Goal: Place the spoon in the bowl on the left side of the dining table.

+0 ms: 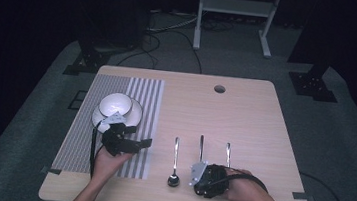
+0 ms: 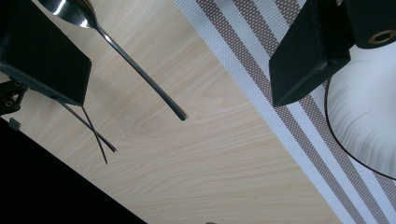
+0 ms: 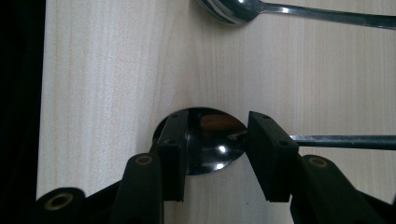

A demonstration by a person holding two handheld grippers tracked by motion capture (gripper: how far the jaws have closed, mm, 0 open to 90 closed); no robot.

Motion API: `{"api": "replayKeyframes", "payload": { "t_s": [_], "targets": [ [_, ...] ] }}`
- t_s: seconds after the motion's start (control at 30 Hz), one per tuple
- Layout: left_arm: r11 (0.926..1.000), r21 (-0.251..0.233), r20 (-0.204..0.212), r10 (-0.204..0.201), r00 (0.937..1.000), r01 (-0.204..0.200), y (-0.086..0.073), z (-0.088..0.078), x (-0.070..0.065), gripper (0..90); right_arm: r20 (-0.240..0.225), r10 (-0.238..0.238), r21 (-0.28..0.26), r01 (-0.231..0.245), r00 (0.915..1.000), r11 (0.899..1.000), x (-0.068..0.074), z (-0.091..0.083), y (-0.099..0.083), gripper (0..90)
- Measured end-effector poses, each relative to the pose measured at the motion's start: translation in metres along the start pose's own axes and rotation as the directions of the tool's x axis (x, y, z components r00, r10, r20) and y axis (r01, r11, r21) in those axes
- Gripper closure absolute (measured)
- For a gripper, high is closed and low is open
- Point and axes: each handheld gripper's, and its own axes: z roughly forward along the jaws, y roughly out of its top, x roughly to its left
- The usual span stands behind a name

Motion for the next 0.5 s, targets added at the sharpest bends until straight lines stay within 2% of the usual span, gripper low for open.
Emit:
{"api": "replayKeyframes", "payload": {
  "t_s": [0.2,0.33,0.37,0.47,0.5],
  "targets": [
    [1.0,0.007,0.024,-0.003,0.9997,0.003,0.001,0.004,-0.003,4.7,0.001,0.006,-0.008,-0.006,1.0,1.0,0.0,0.0,-0.001,58.1],
    [0.9998,0.021,0.05,0.001,0.9987,-0.002,0.003,0.012,-0.008,5.2,-0.001,0.009,-0.017,-0.009,1.0,1.0,0.0,0.0,-0.002,58.1],
    [0.9996,0.029,0.072,-0.008,0.9974,0.006,0.004,0.018,-0.01,5.2,0.0,0.008,-0.02,-0.008,1.0,1.0,0.0,0.0,-0.003,58.1],
    [0.9991,0.043,0.089,-0.007,0.996,0.003,0.006,0.024,-0.014,5.2,-0.002,0.004,-0.018,-0.004,1.0,1.0,0.0,0.0,-0.002,58.1],
    [0.9989,0.047,0.107,-0.002,0.9942,-0.003,0.009,0.03,-0.018,5.2,-0.002,0.002,-0.016,-0.002,1.0,1.0,-0.001,0.0,-0.002,58.1]
  ]
}}
